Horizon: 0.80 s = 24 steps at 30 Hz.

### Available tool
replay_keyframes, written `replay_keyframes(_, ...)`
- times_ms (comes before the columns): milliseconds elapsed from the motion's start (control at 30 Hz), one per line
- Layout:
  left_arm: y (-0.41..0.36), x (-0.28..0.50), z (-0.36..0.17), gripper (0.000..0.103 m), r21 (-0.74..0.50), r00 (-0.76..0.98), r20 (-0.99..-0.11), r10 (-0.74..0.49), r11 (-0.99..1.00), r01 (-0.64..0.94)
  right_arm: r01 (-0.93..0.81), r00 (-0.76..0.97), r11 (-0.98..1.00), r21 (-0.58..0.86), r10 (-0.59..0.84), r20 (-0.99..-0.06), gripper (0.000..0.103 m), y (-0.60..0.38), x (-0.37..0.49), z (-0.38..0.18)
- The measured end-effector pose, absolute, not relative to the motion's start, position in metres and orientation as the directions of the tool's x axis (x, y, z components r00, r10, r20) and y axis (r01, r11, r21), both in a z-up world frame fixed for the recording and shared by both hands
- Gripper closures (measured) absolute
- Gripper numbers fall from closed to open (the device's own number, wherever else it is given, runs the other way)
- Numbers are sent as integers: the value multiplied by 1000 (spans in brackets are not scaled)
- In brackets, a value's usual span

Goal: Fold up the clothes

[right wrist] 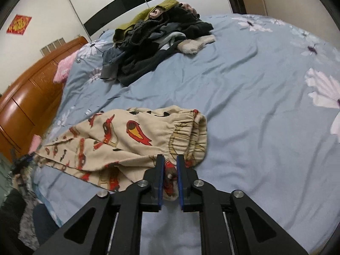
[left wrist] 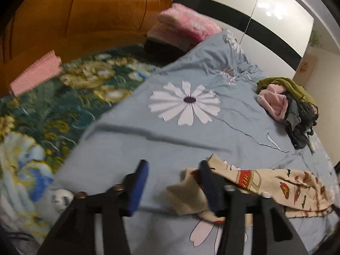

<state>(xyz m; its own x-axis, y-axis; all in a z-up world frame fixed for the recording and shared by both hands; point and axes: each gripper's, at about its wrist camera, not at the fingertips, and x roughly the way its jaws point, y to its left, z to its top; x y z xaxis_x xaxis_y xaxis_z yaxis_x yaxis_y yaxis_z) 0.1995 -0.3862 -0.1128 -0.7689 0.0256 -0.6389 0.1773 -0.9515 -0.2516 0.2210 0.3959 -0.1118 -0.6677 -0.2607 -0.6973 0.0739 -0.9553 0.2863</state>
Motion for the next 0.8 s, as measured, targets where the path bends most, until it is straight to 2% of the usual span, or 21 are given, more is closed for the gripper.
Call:
replay_keyframes(100,-379,206,-91,9,-190,-796,-605,-7,-970,153,76,-691,-987,139,-153,-707,65,384,223,-96)
replay_keyframes(200,-373,205,-70,5,-179,-823,-568,3,-977,120,86,-747,-995,-42,-36,-664,60,362,224,-69)
replay_keyframes(267,-373,199,-64,0,-184,-823,-568,10,-976,115,77,-784,-986,-148,32,-620,57,348,223,-51)
replay_keyframes(333,-373,190,-63,0,-181,-811,-585,15,-977,113,79,-816,-972,-222,64,-574,50,332,220,-33)
replay_keyframes(400,-372,181,-69,0,-194,-781,-624,35,-974,112,140,-825,-964,-226,13,-565,47,311,213,-15)
replay_keyframes(533,-371,167,-87,0,-290,-712,-693,118,-949,125,357,-785,-926,-122,-226,-577,46,244,193,12)
replay_keyframes(667,-372,153,-95,0,-340,-633,-761,142,-918,203,581,-637,-812,62,-501,-586,46,153,166,16)
replay_keyframes(800,-378,140,-94,0,-421,-554,-801,228,-872,249,690,-473,-700,182,-628,-618,46,69,146,0)
